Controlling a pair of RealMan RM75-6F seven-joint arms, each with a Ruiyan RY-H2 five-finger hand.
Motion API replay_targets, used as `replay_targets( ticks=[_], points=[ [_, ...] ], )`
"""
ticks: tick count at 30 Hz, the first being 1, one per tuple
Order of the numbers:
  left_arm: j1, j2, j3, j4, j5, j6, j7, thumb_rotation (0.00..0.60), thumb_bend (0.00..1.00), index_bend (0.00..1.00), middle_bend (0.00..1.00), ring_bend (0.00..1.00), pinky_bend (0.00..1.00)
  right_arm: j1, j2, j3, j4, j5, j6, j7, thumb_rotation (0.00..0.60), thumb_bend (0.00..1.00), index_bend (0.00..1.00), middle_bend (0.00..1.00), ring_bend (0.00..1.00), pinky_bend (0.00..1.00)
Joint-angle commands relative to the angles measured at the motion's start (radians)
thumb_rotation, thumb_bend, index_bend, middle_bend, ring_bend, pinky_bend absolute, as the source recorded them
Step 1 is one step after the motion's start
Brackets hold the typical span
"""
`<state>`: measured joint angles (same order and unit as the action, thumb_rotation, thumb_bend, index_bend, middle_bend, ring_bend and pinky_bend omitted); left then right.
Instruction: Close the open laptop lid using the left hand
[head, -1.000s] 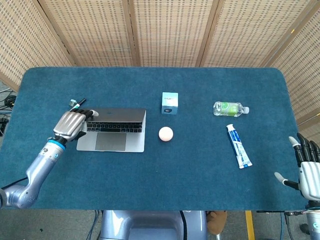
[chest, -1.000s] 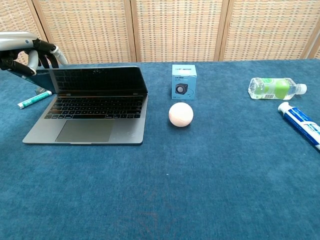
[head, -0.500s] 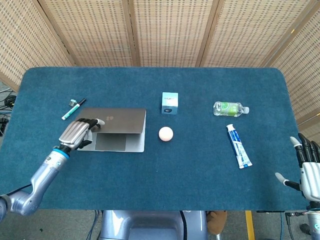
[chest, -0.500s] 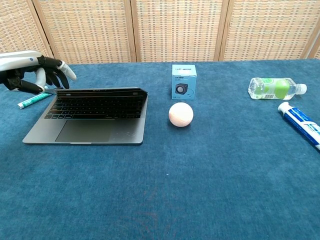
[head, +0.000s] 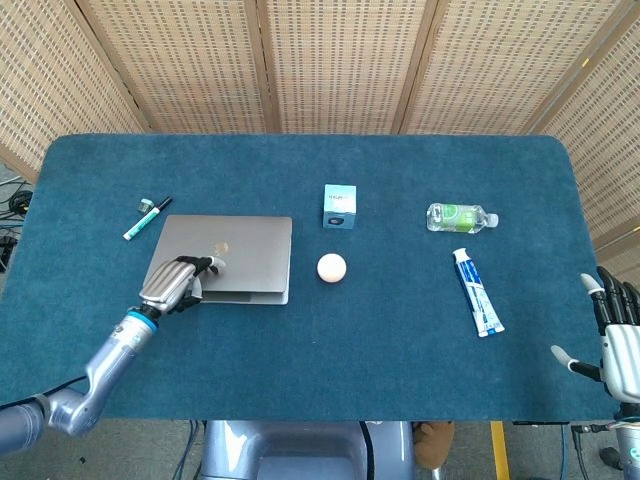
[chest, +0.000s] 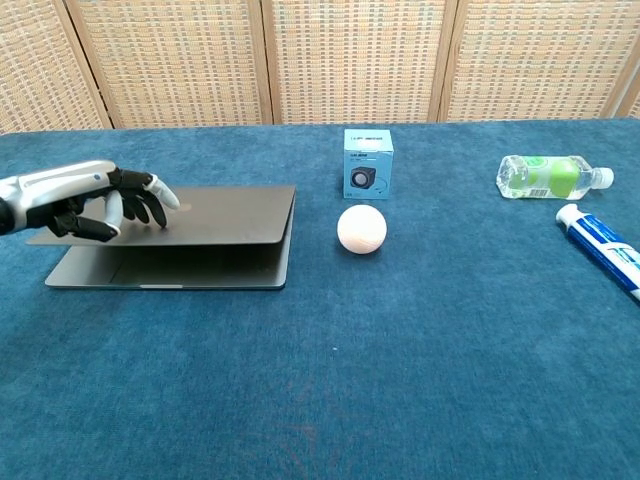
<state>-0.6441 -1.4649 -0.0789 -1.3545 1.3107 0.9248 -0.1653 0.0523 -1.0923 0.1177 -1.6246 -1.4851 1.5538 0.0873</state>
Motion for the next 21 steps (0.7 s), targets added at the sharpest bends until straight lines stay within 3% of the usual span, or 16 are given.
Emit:
replay_targets(
  ticks=[1, 21],
  points=[
    [0.002, -0.027, 0.008, 0.032, 0.017, -0.004, -0.021, 0.6, 1.0, 0.25, 0.34, 0.29, 0.24, -0.001, 0.0, 0.0, 0.0, 0.001, 0.001, 0.002, 0.6, 0.0, 0.0, 0.0, 0.0, 0.0],
    [-0.004, -0.091, 0.002, 0.089, 0.002, -0.043, -0.015, 0.6, 1.0, 0.25, 0.34, 0.29, 0.24, -0.002, 0.006, 0.001, 0.0, 0.0, 0.001, 0.017, 0.6, 0.0, 0.0, 0.0, 0.0, 0.0]
  ],
)
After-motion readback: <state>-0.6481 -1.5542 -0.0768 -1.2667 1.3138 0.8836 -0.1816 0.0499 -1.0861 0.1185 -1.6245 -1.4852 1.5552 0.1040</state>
